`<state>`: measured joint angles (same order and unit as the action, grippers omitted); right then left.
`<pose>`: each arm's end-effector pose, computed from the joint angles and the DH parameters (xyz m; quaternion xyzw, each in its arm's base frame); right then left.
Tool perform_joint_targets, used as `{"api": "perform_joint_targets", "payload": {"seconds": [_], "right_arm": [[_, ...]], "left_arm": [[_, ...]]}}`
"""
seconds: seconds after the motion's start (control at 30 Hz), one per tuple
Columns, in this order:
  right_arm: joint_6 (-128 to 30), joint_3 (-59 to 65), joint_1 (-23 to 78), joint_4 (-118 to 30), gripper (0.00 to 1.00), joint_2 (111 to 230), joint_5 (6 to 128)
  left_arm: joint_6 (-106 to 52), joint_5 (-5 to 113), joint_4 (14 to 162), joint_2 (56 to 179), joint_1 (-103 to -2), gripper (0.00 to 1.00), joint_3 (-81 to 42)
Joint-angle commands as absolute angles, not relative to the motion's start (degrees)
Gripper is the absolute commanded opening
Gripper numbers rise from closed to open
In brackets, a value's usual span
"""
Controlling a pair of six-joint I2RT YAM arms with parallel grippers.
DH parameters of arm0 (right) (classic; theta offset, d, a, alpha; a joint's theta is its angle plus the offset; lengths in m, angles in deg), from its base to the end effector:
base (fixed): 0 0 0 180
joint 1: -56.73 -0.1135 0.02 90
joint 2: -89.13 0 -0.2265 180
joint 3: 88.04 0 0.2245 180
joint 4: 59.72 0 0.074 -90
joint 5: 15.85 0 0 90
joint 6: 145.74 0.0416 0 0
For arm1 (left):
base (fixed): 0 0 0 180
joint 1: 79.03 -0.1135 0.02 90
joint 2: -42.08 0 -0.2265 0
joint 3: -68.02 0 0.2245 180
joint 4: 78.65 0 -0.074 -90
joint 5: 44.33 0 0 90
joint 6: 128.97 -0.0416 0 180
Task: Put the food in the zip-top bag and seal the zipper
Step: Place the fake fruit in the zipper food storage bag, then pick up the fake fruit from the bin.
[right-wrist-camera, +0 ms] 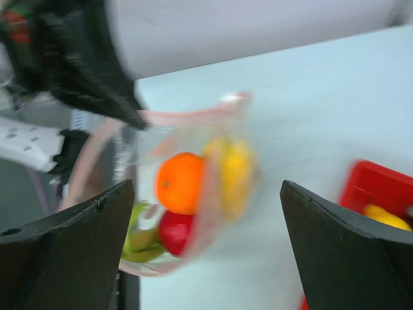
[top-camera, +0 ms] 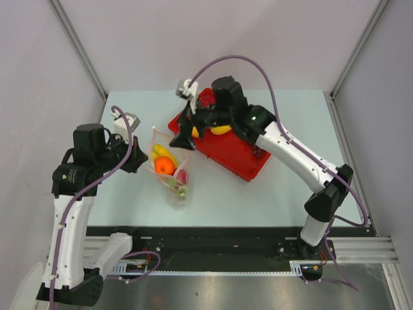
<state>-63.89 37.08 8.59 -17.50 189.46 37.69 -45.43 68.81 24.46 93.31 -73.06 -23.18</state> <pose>0.2265 0.2898 0.3983 -0.5244 0.5878 0.4292 0.4420 0.1375 -0.0308 0.3669 0.1840 0.8616 -0.1776 0.4385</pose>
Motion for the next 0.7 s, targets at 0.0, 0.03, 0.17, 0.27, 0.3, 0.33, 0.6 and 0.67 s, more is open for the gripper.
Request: {"api": "perform_joint_targets", "payload": {"seconds": [0.0,0.03,0.17,0.27,0.3,0.33,0.6,0.67], "right_arm": [[-60.1,40.2,18.0,-15.6,1.00,187.5,40.9],[-61.3,40.0,19.6,-13.7,1.00,187.7,42.1],[-67.2,32.7,27.6,-7.9,1.00,187.0,52.5],[-72.5,28.5,29.8,-3.4,0.97,189.1,61.6],[-73.2,27.4,31.0,-2.1,0.95,189.8,63.9],[-73.4,26.3,31.6,-1.8,0.95,191.9,67.6],[-74.1,26.9,35.2,-1.3,0.99,204.3,80.7],[-74.3,28.1,36.1,-1.2,1.00,207.8,80.7]], "left_arm": [[-44.7,69.7,25.8,92.8,-73.5,0.00,-23.9],[-44.6,69.6,25.9,92.9,-73.5,0.00,-23.9],[-44.4,70.2,26.5,93.1,-73.5,0.00,-23.4],[-44.5,70.4,26.9,93.4,-73.5,0.00,-23.3],[-44.6,70.5,27.0,93.5,-73.5,0.00,-23.3],[-44.6,70.5,27.0,93.7,-73.5,0.00,-23.2],[-44.7,70.7,27.6,94.0,-73.5,0.00,-22.7],[-44.9,70.5,27.5,93.9,-73.5,0.00,-22.6]]}}
